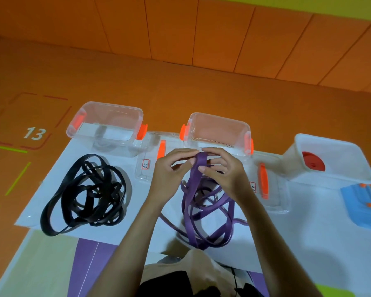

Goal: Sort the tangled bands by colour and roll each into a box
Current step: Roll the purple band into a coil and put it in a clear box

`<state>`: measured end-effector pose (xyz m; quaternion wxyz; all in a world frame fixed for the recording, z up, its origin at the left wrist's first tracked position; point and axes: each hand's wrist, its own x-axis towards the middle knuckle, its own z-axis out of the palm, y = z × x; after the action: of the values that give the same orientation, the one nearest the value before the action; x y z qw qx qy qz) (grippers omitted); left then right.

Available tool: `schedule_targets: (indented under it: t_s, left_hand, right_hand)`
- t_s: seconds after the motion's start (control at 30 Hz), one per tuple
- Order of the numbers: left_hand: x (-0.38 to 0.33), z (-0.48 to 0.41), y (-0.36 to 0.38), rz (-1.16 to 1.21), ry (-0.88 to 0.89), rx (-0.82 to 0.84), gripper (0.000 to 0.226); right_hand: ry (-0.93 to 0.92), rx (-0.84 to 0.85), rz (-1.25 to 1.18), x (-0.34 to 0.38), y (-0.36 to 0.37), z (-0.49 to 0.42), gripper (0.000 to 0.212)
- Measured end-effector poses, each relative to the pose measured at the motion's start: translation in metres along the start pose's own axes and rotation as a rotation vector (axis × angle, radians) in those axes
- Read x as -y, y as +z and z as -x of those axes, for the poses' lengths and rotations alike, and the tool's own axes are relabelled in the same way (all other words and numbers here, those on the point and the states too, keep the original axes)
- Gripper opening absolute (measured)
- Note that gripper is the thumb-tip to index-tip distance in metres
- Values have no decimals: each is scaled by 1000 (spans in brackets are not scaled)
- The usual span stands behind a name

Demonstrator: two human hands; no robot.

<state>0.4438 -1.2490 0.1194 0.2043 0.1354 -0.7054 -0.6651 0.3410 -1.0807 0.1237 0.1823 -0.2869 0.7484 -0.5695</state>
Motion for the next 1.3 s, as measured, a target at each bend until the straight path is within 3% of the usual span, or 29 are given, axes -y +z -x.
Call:
schedule_targets:
  t_s: [0.2,0.33,0.5,0.67,0.8,0.9,1.03,1.1,1.3]
  left_hand:
    - [-1,1,4,-19,-8,121,39]
    - [1,7,17,-70,-29,54,56]
    - [5,8,31,-83,17,-167,37]
    - [10,7,26,-196,24,-100,37]
    - [14,5,23,-292,127,-62,40]
    - [10,5,24,-345,171,-73,43]
    - [-1,5,26,-244,151,-108,35]
    - [-3,5,28,-278,243,-157,25]
    - [-4,9,29,-369,362,-239,20]
  right_hand:
    - [-96,-183,125,9,3,-8,25]
    - [54,-225,5,10,13,-6,17]
    - [120,-217,-135,13,20,-4,20]
    - [107,-218,-124,15,16,-4,12]
    - [143,-222,-84,12,6,-9,8]
    - [223,-212,-247,14,2,-8,13]
    - [305,-184,-614,24,1,-7,41]
    - [392,-162,-782,25,2,-9,35]
    - [558,-74,-771,15,7,-11,28]
